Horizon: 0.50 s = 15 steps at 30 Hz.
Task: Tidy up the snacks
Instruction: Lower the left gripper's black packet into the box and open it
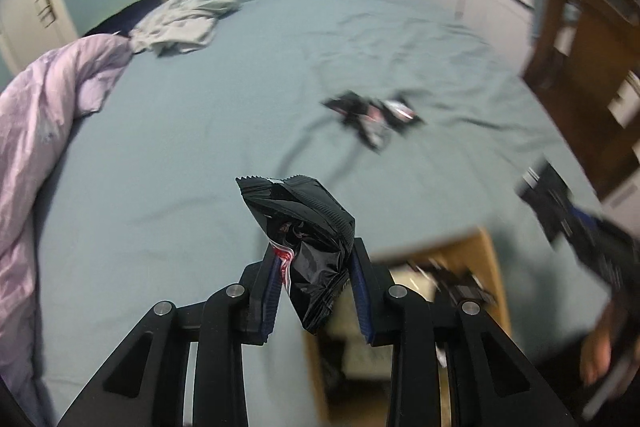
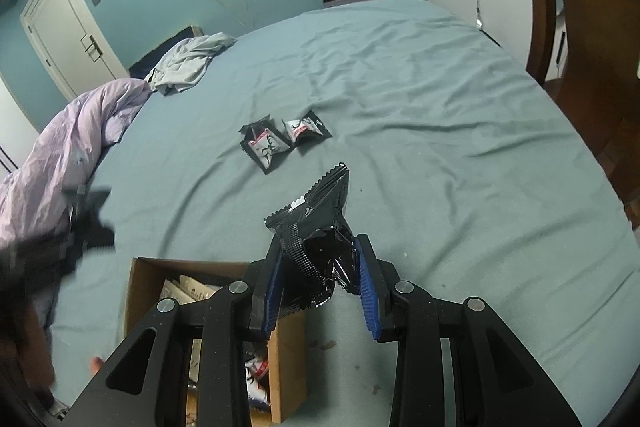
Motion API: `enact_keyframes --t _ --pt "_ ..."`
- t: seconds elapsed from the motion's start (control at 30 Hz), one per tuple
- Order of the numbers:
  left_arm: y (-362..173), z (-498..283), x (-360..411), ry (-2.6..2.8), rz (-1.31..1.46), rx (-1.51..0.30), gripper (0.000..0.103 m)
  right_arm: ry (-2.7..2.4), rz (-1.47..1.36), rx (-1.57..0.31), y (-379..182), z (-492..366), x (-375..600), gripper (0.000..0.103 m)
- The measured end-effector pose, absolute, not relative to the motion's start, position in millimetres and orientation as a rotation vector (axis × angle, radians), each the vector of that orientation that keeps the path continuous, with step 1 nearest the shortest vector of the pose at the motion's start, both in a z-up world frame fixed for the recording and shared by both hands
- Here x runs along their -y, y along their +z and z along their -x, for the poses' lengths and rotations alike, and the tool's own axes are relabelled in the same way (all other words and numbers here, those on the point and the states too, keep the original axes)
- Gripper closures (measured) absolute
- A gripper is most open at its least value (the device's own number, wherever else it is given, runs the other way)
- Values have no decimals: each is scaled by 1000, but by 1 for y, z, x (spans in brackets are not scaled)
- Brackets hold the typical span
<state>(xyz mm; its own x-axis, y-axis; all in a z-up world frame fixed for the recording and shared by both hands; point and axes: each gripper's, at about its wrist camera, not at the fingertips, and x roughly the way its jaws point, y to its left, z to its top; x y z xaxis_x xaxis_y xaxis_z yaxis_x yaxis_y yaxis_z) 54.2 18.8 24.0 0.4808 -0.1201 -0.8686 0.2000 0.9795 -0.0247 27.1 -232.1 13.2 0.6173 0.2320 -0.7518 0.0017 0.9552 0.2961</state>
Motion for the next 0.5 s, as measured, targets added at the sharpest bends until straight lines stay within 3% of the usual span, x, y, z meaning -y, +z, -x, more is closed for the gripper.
enact_keyframes --t 0.5 --pt "-46 -15 28 -374 -273 -1223 70 103 -284 -888 21 1 234 71"
